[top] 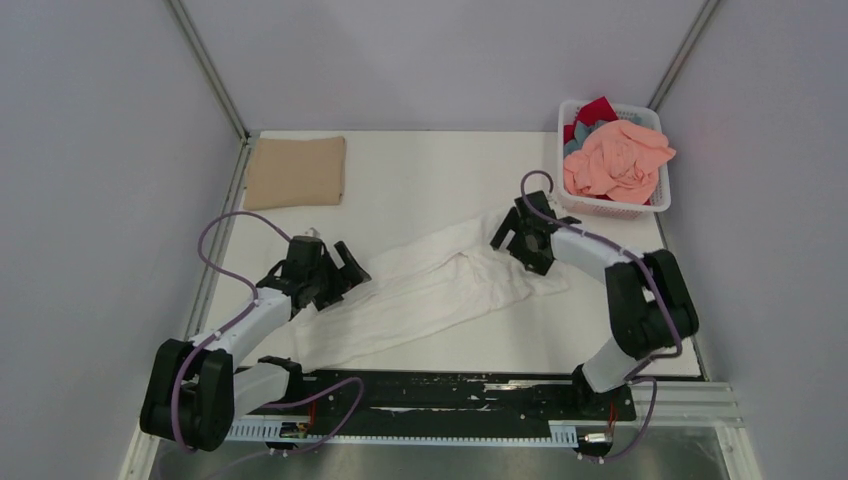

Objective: Fold and stack the t-shirts
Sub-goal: Rotate the tshirt 90 degrees

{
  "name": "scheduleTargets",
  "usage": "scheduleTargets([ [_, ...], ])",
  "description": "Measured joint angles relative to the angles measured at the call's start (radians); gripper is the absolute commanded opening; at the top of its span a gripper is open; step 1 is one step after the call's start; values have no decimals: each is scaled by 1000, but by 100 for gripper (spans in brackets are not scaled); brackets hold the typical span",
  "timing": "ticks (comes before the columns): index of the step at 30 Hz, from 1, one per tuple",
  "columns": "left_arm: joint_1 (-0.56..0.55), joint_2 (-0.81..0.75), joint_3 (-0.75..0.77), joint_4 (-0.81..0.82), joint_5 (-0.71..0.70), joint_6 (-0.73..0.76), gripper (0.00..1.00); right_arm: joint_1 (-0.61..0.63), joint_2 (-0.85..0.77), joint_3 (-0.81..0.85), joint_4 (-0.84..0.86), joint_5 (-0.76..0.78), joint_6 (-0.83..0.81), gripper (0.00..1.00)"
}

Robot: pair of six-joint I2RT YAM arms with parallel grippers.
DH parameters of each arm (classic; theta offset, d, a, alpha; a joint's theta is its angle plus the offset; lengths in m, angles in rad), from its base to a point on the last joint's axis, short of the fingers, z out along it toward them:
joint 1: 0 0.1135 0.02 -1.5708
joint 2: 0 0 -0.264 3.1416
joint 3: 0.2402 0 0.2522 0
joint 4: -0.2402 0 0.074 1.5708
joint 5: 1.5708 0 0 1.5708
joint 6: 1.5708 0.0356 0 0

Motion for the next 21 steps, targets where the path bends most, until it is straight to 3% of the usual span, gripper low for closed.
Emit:
scheduleTargets([
  [7, -89, -25, -24, 30, 16, -97, 100, -51, 463, 534, 85, -62, -152, 100],
  [15, -325, -41, -65, 110, -58, -282, 100, -67, 914, 1209, 43, -179, -356, 100],
  [21, -510, 97, -16, 225, -169, -411, 100, -67, 1104, 1491, 71, -303, -371, 100],
])
